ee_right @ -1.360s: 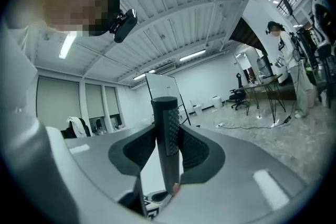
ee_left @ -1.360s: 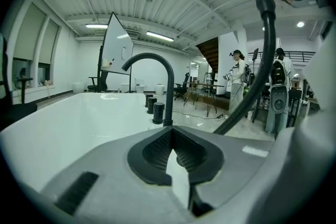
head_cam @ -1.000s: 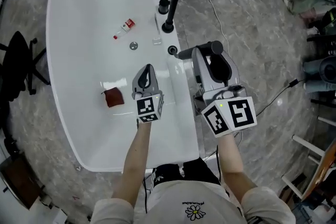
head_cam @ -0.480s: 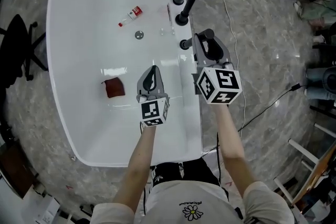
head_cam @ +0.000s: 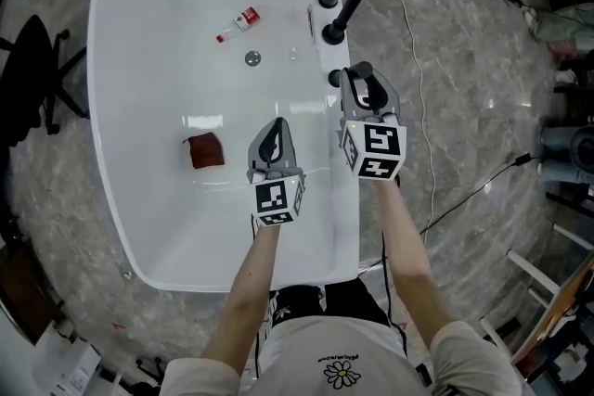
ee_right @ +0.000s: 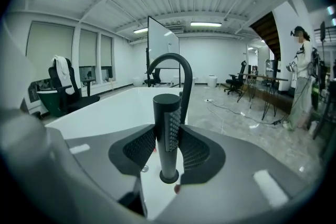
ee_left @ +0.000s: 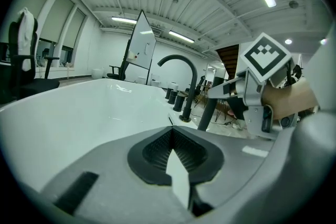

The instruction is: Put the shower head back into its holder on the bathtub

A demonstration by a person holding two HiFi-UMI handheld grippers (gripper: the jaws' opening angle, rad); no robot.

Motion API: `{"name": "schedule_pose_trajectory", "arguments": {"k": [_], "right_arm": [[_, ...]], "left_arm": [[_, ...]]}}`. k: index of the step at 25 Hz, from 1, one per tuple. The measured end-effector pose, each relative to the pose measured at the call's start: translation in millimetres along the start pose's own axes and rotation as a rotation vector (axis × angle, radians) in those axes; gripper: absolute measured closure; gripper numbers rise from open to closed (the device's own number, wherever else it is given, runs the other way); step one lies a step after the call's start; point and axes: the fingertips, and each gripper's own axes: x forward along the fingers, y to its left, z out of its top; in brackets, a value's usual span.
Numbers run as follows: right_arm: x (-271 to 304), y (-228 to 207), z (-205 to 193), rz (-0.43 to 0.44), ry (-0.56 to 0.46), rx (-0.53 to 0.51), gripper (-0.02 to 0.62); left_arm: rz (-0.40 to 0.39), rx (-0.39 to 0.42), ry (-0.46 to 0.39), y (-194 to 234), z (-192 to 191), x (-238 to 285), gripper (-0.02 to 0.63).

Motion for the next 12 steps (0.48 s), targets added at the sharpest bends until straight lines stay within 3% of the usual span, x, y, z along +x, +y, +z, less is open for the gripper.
{"name": "schedule_pose_trajectory", "arguments": {"k": [6,12], "right_arm": [[-1,-2,3,0.02,0.105,0.075,0.454],[-71,-4,82,-0.013,-0.053,0.133,0.493]], "left_arm": [[-0.028,0.011,-0.027,-14,24,-23,0.606],[-0.054,0.043,-0.15,-32,94,-59,0.606]]}}
